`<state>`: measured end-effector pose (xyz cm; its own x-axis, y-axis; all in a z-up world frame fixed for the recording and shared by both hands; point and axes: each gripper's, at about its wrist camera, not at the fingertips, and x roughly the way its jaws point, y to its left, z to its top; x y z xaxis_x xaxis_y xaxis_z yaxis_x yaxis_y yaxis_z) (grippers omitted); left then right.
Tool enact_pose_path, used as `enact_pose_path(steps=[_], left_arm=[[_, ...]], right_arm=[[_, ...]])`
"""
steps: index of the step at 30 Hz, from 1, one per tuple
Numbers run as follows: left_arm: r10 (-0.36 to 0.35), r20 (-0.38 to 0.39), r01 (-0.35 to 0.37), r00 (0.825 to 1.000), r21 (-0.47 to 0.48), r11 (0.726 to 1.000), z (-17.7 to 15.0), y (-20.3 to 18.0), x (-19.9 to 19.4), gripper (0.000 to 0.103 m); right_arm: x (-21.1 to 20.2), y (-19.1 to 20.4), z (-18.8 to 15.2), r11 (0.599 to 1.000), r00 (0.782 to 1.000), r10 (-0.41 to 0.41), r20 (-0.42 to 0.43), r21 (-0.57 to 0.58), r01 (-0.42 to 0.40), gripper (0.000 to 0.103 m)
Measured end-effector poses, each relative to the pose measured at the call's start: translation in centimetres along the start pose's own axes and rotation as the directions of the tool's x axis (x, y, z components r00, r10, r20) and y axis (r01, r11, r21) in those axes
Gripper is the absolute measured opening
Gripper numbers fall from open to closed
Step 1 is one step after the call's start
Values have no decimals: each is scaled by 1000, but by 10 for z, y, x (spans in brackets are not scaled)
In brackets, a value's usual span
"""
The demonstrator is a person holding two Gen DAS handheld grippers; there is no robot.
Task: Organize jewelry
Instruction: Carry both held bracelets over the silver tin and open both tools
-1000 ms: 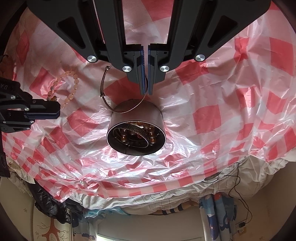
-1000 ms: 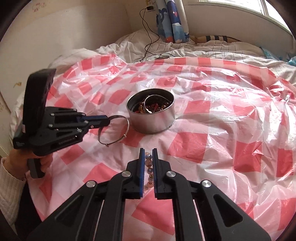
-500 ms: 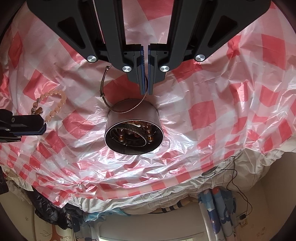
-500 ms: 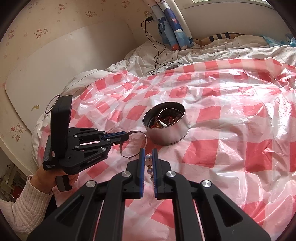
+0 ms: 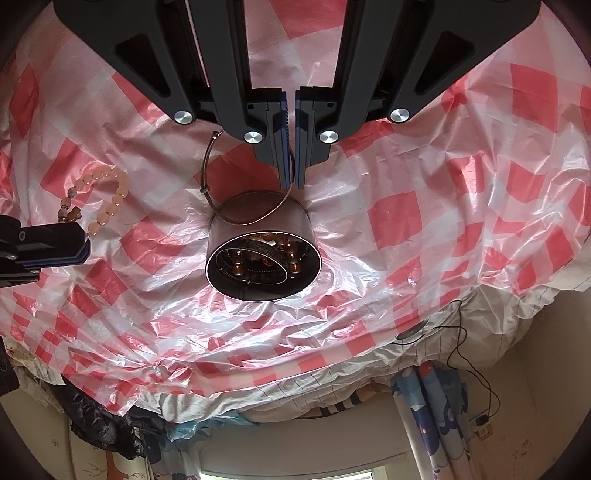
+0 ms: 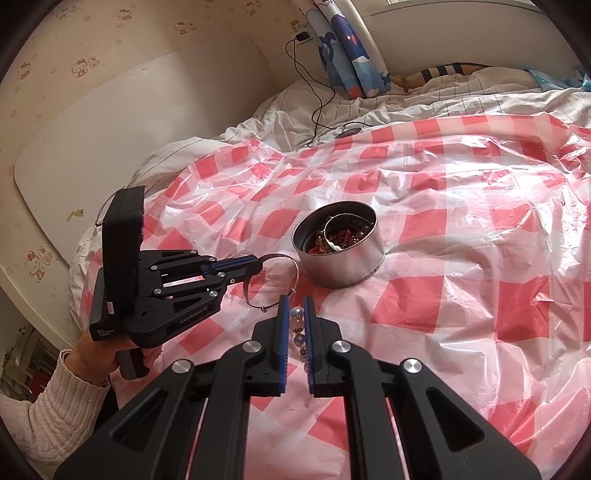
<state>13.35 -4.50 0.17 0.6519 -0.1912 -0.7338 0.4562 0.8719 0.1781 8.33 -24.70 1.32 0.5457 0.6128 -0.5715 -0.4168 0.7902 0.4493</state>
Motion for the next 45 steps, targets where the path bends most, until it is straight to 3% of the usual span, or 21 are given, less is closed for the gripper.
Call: enact_pose_path(steps=[10, 12, 15, 18, 24, 32, 38, 40, 42, 43, 44, 45], left_arm=[[10, 45, -10, 999, -5, 1000, 6, -1, -8, 3], [-9, 65, 11, 998, -31, 999, 10, 3, -10, 3], [-87, 94, 97, 992, -106, 990, 22, 15, -9, 3], [-108, 111, 123, 988, -139, 983, 35, 23, -8, 3], [-146, 85, 159, 986, -173, 972, 59, 24, 21, 3], [-152, -49, 141, 987, -179, 974, 71, 21, 79, 5], [-156, -18, 147, 988, -249, 957, 60, 46, 59, 6], [-186, -8, 177, 982, -272, 946, 55, 56, 52, 13], [-183, 0, 175, 983, -285, 943, 49, 61, 44, 17], [-191, 6, 185, 982, -295, 937, 45, 63, 41, 18], [-189, 7, 182, 982, -301, 936, 42, 64, 37, 18], [-183, 9, 177, 983, -302, 937, 40, 64, 34, 20]], right_arm=[[-4, -2, 4, 999, 999, 46, 23, 27, -46, 8], [-6, -5, 9, 997, 997, 63, 45, 46, -65, 8], [-11, -8, 18, 994, 994, 82, 75, 64, -87, 9], [-13, -12, 29, 993, 991, 87, 105, 76, -95, 9], [-12, -16, 55, 989, 981, 105, 164, 89, -120, 9], [15, -25, 86, 984, 978, 116, 176, 115, -137, 9], [56, -32, 95, 969, 977, 160, 140, 165, -182, 9], [71, -38, 94, 958, 977, 177, 123, 206, -199, 9], [91, -44, 91, 963, 989, 133, 64, 229, -144, 9], [100, -46, 90, 972, 997, 76, 20, 223, -79, 12], [108, -46, 89, 981, 1000, -14, -23, 191, 18, 19], [113, -45, 88, 983, 996, -81, -44, 158, 87, 42]])
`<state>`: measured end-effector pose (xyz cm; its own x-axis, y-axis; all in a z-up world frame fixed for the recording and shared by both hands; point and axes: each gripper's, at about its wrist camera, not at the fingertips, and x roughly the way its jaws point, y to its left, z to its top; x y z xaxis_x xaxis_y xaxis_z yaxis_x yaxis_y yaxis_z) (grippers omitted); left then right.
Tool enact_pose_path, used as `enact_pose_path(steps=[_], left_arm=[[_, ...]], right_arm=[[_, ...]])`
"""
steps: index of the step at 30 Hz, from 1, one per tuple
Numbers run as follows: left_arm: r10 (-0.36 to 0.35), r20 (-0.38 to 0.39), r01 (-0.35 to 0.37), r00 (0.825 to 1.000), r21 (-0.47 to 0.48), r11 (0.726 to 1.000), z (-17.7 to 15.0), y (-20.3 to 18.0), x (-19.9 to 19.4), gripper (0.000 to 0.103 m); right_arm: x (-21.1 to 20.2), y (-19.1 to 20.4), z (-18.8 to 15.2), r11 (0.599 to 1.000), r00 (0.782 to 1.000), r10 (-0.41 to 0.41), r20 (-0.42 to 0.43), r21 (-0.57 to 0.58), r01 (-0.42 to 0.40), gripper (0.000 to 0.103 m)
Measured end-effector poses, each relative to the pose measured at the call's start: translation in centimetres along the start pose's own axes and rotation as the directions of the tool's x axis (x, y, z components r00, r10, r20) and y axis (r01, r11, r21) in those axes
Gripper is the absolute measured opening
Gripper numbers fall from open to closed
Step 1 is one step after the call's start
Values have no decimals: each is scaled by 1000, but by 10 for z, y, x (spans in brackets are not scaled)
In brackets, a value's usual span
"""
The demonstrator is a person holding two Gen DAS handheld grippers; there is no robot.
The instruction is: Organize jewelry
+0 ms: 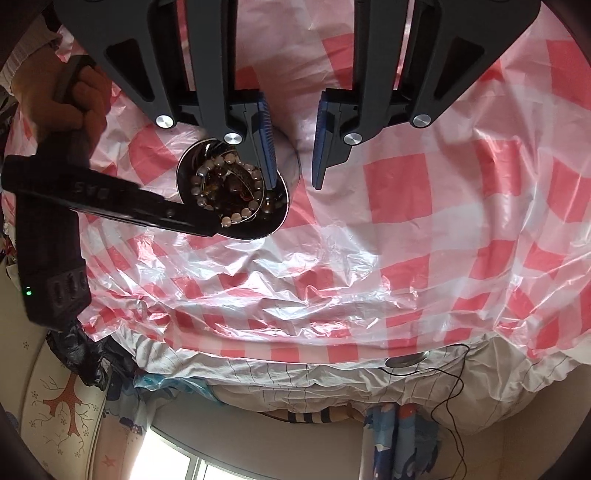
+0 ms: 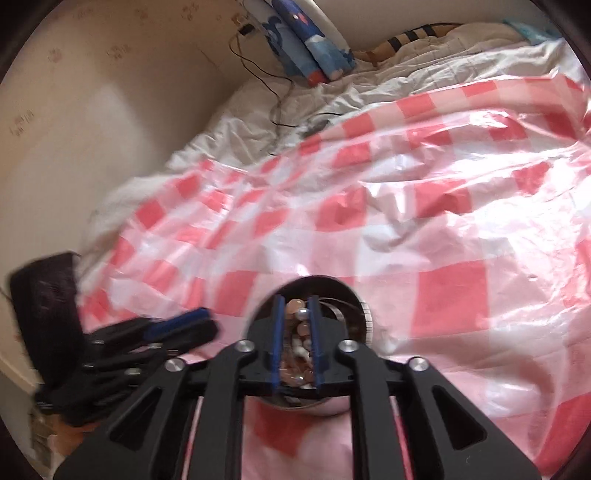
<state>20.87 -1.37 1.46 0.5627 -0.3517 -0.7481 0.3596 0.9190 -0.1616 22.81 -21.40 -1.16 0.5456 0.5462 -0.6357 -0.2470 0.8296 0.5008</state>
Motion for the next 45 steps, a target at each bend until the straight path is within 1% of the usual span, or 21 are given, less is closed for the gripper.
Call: enact_pose_path(steps=[3, 4, 5, 6, 7, 8, 9, 10, 11, 12, 13, 15, 17, 19, 23, 26, 28, 33, 37, 41, 45], left_arm=[[6, 15, -6, 1000, 1, 1000, -10, -3, -11, 26], [18, 21, -18, 1000, 6, 1000, -15, -6, -15, 33], [34, 26, -34, 999, 9, 999, -20, -9, -18, 38], [53, 32, -53, 998, 11, 999, -26, -12, -20, 49], [76, 38, -77, 996, 13, 997, -32, -16, -23, 55], [95, 41, -95, 995, 12, 995, -38, -20, -25, 58], [111, 46, -111, 993, 7, 994, -44, -23, -29, 63], [127, 52, -127, 991, -2, 992, -50, -26, -32, 72], [145, 61, -145, 987, -13, 989, -57, -28, -35, 76], [172, 74, -170, 982, -28, 985, -63, -32, -39, 85], [197, 88, -193, 977, -47, 980, -69, -33, -43, 90], [227, 104, -219, 968, -87, 972, -79, -36, -49, 94], [256, 108, -244, 961, -113, 963, -86, -37, -51, 95], [281, 107, -270, 954, -113, 956, -85, -40, -50, 95], [301, 119, -291, 946, -94, 952, -84, -44, -49, 95], [281, 110, -272, 953, -92, 958, -81, -45, -44, 95], [267, 105, -257, 958, -97, 961, -79, -46, -42, 95], [270, 115, -263, 956, -68, 962, -74, -53, -38, 95], [256, 111, -250, 960, -61, 966, -73, -54, -37, 95], [249, 102, -245, 963, -49, 968, -72, -54, -36, 95], [240, 86, -236, 967, -54, 970, -72, -52, -34, 95]], right_arm=[[-4, 8, -4, 995, 997, -70, 22, -63, 72, 46], [-11, 12, -5, 993, 995, -85, 48, -83, 89, 53], [-22, 16, -8, 992, 993, -83, 84, -93, 91, 57], [-35, 20, -11, 991, 990, -74, 124, -98, 86, 63], [-47, 24, -13, 990, 985, -75, 154, -108, 92, 67], [-59, 30, -16, 986, 979, -92, 180, -123, 115, 70], [-72, 37, -23, 978, 971, -123, 204, -138, 153, 81], [-83, 44, -33, 965, 959, -173, 225, -155, 211, 92], [-92, 51, -41, 950, 947, -217, 237, -173, 261, 96], [-100, 57, -55, 931, 934, -256, 250, -197, 308, 96], [-104, 59, -67, 914, 923, -289, 254, -215, 345, 96], [-109, 57, -90, 884, 904, -358, 236, -226, 409, 96], [-109, 48, -110, 868, 885, -417, 207, -198, 456, 96], [-112, 39, -123, 863, 871, -449, 201, -155, 480, 96], [-110, 32, -119, 859, 855, -479, 198, -94, 503, 96], [-111, 34, -117, 850, 839, -490, 236, -87, 520, 96], [-108, 33, -116, 853, 843, -487, 229, -85, 515, 96], [-104, 29, -110, 870, 860, -469, 204, -65, 490, 96], [-103, 24, -108, 882, 872, -453, 185, -45, 468, 96], [-104, 22, -108, 889, 878, -446, 173, -30, 458, 96], [-105, 23, -108, 886, 875, -449, 178, -33, 462, 96]])
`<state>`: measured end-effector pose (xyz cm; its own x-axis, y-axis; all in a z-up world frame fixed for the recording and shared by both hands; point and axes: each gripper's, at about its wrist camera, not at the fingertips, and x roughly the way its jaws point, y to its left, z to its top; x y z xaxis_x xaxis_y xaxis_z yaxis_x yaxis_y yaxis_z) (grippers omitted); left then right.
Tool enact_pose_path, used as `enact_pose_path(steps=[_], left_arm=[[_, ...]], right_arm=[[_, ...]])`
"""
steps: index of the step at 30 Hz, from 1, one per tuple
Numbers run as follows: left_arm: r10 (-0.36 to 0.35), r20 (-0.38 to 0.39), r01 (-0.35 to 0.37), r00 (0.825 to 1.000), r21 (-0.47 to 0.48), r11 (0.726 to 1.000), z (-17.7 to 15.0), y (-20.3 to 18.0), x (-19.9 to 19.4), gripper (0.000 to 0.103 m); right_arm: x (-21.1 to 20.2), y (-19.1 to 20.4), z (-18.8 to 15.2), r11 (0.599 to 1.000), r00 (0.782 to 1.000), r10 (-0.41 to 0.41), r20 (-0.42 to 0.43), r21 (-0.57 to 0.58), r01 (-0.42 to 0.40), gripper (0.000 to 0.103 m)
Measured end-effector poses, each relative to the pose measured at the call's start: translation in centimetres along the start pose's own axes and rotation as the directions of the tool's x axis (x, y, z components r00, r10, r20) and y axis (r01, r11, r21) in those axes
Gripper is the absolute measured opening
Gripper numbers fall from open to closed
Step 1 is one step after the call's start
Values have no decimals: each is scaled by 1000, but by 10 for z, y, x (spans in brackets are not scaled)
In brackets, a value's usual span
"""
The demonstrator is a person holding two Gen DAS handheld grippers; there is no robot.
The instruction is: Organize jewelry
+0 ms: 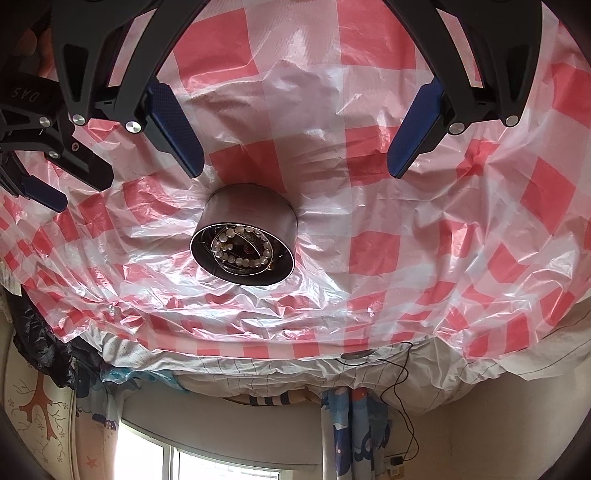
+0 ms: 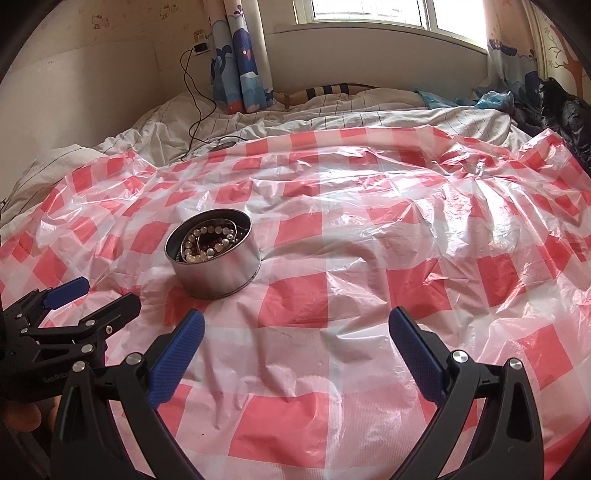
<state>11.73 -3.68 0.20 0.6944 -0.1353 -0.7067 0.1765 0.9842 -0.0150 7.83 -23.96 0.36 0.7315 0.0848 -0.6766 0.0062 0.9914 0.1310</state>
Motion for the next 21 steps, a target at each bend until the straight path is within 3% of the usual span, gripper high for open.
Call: enact_pose_path(steps=[10, 14, 21], left_arm=[[70, -23, -70, 997, 5, 998, 0, 4, 5, 95], [45, -27, -46, 999, -16, 999, 1, 7, 6, 95], [69, -49, -70, 996, -19, 997, 0, 9, 10, 95]], right_arm=[[4, 0, -2, 1000, 1000, -14, -15, -6, 14, 96], [7, 1, -2, 1000, 1000, -18, -20, -13, 18, 96], [8, 1, -3, 1000, 1000, -18, -23, -13, 18, 96]])
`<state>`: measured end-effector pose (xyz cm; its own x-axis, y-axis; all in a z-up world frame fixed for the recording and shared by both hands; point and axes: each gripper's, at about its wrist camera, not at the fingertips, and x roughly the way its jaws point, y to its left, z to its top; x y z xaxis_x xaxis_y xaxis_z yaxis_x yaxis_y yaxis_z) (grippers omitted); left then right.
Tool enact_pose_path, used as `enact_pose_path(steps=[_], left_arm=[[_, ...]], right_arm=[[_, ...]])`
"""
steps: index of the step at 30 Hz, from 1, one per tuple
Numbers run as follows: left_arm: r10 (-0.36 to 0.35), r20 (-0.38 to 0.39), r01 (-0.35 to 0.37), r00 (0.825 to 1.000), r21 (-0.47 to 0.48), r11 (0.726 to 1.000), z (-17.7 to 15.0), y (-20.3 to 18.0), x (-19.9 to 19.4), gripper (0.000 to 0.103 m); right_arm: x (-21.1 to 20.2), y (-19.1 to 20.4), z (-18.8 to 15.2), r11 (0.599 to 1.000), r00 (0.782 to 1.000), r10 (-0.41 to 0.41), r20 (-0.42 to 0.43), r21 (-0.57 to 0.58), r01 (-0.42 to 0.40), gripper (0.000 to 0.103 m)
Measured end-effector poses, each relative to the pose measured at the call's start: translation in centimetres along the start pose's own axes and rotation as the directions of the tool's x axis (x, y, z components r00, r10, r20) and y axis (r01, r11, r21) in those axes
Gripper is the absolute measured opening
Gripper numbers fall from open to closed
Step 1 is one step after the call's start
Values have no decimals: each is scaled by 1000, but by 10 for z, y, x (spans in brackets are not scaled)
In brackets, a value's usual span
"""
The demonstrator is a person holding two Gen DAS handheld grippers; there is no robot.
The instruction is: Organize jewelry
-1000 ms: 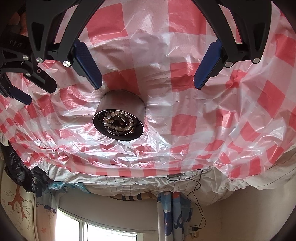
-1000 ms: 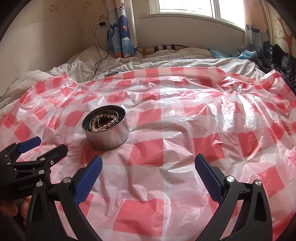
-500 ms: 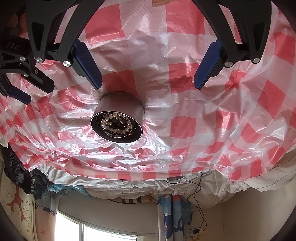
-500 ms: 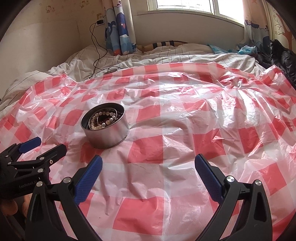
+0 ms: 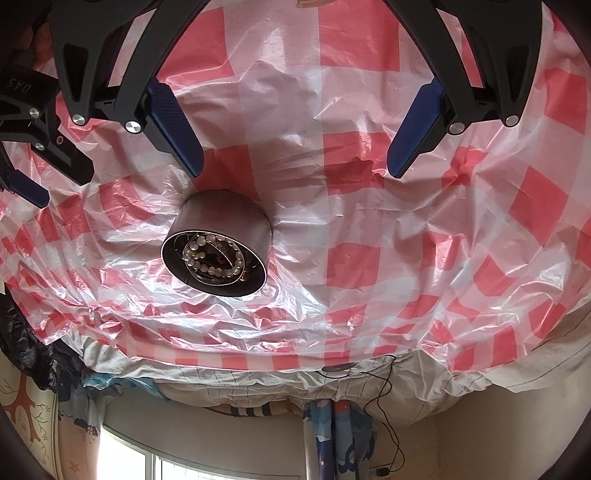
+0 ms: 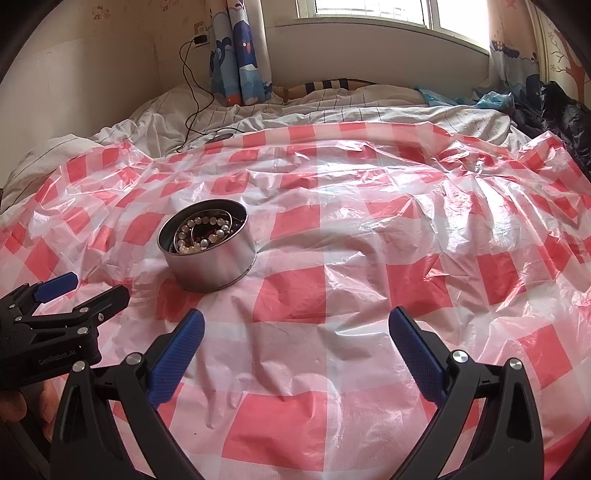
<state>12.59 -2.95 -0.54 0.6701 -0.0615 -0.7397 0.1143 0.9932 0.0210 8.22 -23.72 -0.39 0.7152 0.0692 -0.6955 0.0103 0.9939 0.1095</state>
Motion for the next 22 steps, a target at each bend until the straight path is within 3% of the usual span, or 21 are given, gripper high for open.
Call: enact_pose_path(steps=[6, 11, 18, 22], left_arm=[[46, -3, -46, 999, 1, 999, -4, 0, 1, 95], [6, 56, -5, 998, -14, 1000, -2, 4, -10, 95], [2, -57, -1, 998, 7, 1000, -4, -3, 8, 95], [-16, -62, 17, 998, 4, 1000, -6, -4, 9, 95]], right_arm=[[3, 0, -1, 1000, 1000, 0, -8, -4, 0, 96], [4, -1, -1, 1000, 1000, 1, -10, -3, -2, 96], [5, -1, -1, 1000, 1000, 1, -8, 1, -1, 96], [5, 0, -1, 1000, 1000, 2, -11, -2, -2, 96]])
